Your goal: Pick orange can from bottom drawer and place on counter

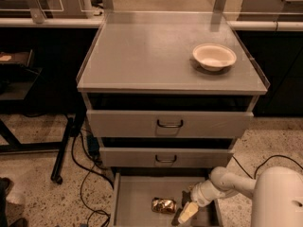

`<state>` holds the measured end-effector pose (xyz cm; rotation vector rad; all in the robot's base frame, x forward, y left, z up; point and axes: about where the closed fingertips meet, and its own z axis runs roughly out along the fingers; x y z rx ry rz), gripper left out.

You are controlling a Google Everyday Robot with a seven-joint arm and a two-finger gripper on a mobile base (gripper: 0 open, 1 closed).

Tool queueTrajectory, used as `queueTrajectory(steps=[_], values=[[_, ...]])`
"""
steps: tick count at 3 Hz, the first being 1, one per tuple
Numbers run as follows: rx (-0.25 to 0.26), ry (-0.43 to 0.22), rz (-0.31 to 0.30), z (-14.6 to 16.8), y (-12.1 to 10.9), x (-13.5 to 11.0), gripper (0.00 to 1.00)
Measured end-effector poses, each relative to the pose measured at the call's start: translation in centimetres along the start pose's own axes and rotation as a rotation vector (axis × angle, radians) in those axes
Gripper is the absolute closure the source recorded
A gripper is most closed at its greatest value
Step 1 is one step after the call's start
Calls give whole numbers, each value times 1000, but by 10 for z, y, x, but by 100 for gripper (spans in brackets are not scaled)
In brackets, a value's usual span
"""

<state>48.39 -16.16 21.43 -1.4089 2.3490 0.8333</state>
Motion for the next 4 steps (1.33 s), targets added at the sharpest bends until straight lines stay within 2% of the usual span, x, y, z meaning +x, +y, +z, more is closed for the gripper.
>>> queueTrajectory(steps=[2,4], values=[[49,-99,-102,26,-2,0,0],[30,-117,-110,38,-3,-6,0]])
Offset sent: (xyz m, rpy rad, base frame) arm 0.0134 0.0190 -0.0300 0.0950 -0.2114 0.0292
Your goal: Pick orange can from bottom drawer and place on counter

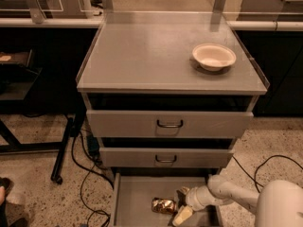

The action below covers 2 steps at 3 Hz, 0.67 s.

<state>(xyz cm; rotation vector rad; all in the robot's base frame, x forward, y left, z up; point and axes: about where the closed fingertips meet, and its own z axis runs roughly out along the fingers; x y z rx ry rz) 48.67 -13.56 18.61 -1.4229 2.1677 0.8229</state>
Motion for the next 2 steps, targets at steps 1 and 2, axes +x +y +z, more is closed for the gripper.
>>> queueTrajectory(steps=[1,2], values=[[-25,-39,-9,33,-13,-9,0],[-28,-35,-15,41,-18,-7,0]])
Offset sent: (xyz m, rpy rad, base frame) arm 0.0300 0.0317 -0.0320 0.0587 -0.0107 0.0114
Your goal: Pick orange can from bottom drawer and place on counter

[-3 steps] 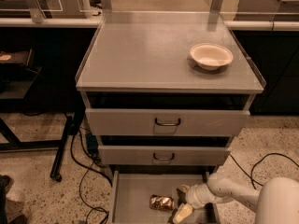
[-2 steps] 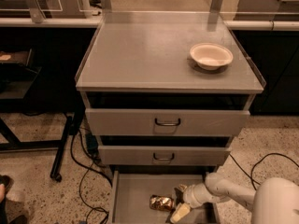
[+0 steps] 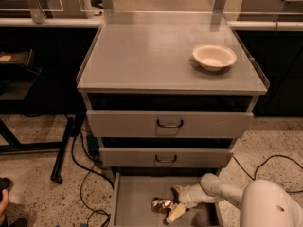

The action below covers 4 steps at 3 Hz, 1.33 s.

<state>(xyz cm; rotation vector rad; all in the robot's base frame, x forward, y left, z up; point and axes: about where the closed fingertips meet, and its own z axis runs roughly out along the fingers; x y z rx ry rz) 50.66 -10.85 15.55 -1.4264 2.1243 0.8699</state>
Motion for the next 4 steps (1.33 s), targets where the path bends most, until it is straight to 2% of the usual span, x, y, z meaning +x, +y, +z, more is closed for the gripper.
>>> queueTrajectory(steps=[3,4], values=[[-17,50,5,21,-10,17,0],[-17,50,5,21,-10,17,19]])
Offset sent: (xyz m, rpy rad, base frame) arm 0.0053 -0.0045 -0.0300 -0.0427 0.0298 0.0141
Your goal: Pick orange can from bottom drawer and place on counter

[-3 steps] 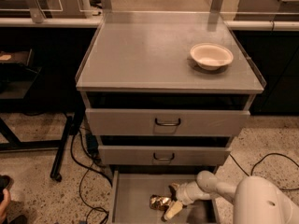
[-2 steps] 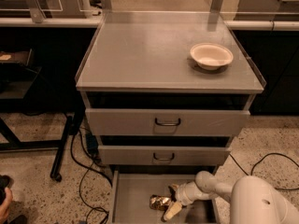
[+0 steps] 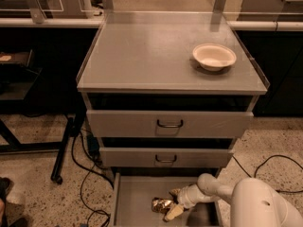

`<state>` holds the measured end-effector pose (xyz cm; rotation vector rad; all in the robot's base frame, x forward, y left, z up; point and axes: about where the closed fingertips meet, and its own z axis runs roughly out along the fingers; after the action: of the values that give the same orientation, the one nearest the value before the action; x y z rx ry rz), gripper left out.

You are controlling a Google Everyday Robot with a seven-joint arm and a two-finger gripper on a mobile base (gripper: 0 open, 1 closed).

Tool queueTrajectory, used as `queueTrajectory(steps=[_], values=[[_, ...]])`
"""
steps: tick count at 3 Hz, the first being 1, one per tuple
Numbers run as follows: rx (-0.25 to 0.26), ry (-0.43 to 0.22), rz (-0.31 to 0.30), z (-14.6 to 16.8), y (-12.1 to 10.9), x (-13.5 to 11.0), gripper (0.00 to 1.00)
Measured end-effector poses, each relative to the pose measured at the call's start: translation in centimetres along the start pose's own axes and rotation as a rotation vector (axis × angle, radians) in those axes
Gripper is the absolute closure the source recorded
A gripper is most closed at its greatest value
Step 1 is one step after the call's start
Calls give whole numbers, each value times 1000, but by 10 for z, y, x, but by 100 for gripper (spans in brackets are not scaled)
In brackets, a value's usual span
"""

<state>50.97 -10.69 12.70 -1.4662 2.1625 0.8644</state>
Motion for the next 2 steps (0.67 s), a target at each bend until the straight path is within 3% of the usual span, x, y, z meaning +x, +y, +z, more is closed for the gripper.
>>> queueTrajectory(steps=[2], values=[[0,0,0,0,0,0,64]])
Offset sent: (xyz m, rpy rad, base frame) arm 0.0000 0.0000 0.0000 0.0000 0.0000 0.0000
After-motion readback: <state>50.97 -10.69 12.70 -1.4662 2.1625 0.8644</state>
